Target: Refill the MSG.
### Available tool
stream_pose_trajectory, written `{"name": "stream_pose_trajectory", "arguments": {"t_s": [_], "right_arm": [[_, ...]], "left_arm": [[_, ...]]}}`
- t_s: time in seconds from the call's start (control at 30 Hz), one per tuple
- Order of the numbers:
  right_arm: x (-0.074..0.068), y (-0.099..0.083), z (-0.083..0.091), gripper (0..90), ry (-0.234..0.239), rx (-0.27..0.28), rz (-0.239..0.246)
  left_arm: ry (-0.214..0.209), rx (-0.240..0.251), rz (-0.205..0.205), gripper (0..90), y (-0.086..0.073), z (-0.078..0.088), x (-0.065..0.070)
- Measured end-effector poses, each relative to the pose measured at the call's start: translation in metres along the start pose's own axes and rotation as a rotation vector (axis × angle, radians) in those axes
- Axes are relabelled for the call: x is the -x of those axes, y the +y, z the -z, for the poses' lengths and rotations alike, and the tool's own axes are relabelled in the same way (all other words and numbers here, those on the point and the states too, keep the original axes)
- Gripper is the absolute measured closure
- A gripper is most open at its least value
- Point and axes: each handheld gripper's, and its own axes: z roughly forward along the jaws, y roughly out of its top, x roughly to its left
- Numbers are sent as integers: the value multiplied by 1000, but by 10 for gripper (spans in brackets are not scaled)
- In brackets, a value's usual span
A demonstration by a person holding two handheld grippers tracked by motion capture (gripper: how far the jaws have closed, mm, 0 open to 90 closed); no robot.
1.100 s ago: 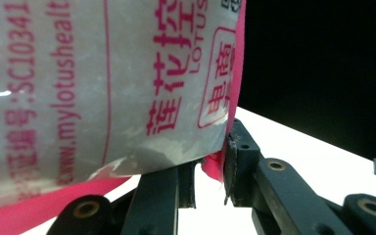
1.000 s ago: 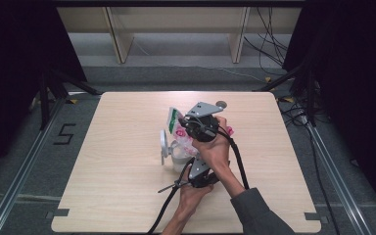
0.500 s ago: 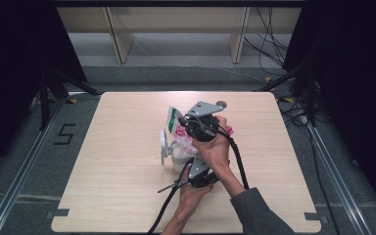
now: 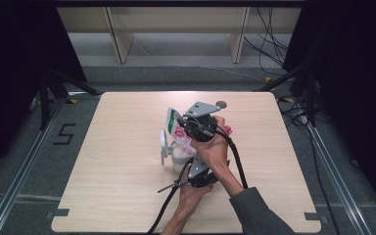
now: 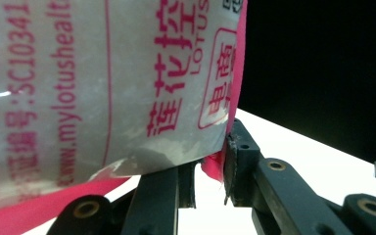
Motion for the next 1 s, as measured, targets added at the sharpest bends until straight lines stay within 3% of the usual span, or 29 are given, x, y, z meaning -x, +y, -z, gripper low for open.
{"name": "stream_pose_trajectory", "arguments": {"t_s": [0.13,0.23,0.33,0.37,0.4,0.53,0.57,0.67,0.77,0.93,1.0], "right_arm": [[1,1,1,900,10,1,12],[-1,1,2,900,7,-4,-7],[0,0,0,900,2,2,13],[0,0,1,900,0,5,-3],[2,2,2,900,4,-1,21],[0,0,-1,900,13,-8,10],[0,1,-2,900,17,-13,26],[-1,1,0,900,22,4,-23],[-2,1,-2,900,7,-4,21],[-1,2,1,900,21,-4,-12],[-1,1,-1,900,8,7,2]], "left_arm": [[3,-2,-4,768,1,1,0],[-6,9,2,768,1,-1,1],[0,12,1,767,1,-2,1],[3,9,1,767,1,-1,0],[8,-4,-7,768,2,0,0],[-2,9,3,767,1,-2,1],[-3,12,4,768,1,-2,0],[-2,8,1,768,2,-1,-1],[-6,21,7,767,1,-2,1],[-3,15,0,768,2,0,-1],[-10,16,10,768,1,-2,0]]}}
